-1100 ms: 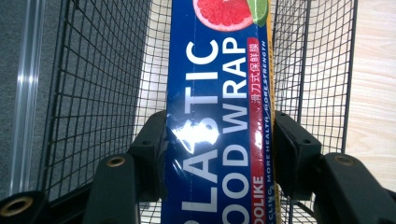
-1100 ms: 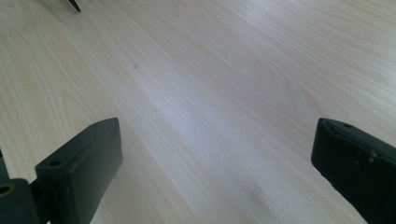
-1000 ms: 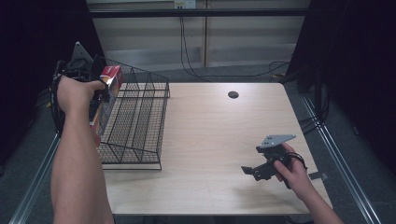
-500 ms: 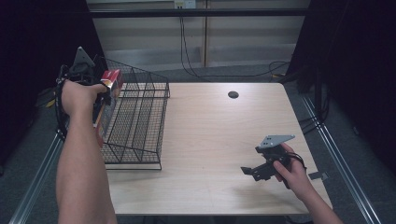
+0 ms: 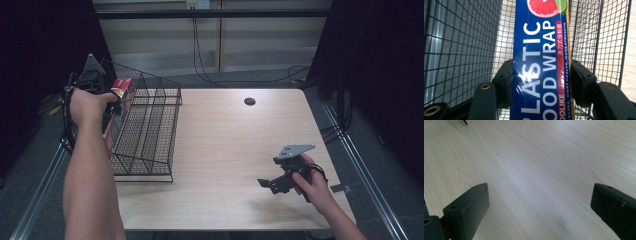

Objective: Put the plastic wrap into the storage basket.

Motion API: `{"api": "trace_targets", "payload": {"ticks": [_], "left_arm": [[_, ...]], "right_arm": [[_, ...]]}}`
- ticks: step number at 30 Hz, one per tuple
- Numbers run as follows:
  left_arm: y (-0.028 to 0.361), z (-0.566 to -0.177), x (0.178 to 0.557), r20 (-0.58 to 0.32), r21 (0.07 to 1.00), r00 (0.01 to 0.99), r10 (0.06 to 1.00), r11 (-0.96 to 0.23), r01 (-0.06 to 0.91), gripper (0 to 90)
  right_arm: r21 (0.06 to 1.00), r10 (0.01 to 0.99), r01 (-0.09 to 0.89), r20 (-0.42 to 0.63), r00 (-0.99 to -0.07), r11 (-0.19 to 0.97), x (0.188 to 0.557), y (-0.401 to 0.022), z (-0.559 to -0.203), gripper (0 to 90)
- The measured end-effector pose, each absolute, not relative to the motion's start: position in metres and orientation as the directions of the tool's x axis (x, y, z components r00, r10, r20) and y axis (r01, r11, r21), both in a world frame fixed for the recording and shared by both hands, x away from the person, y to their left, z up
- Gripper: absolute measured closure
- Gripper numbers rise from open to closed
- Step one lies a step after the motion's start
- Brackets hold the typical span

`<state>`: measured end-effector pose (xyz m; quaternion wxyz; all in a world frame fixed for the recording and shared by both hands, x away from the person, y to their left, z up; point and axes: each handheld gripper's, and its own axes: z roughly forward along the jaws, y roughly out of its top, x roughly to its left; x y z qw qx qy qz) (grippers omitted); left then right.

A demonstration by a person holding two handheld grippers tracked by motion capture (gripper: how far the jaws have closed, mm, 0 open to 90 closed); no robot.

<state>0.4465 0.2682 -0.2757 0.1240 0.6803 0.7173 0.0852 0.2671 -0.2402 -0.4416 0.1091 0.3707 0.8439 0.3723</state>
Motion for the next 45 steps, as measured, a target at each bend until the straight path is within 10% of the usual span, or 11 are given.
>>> {"api": "trace_targets", "payload": {"ticks": [45], "left_arm": [[0.274, -0.272, 0.451, -0.080, 0.342, -0.043, 0.996, 0.068, 0.937, 40.5]], "right_arm": [[0.698, 0.710, 0.559, 0.104, -0.697, 0.447, 0.269, -0.239, -0.447, 2.1]]}}
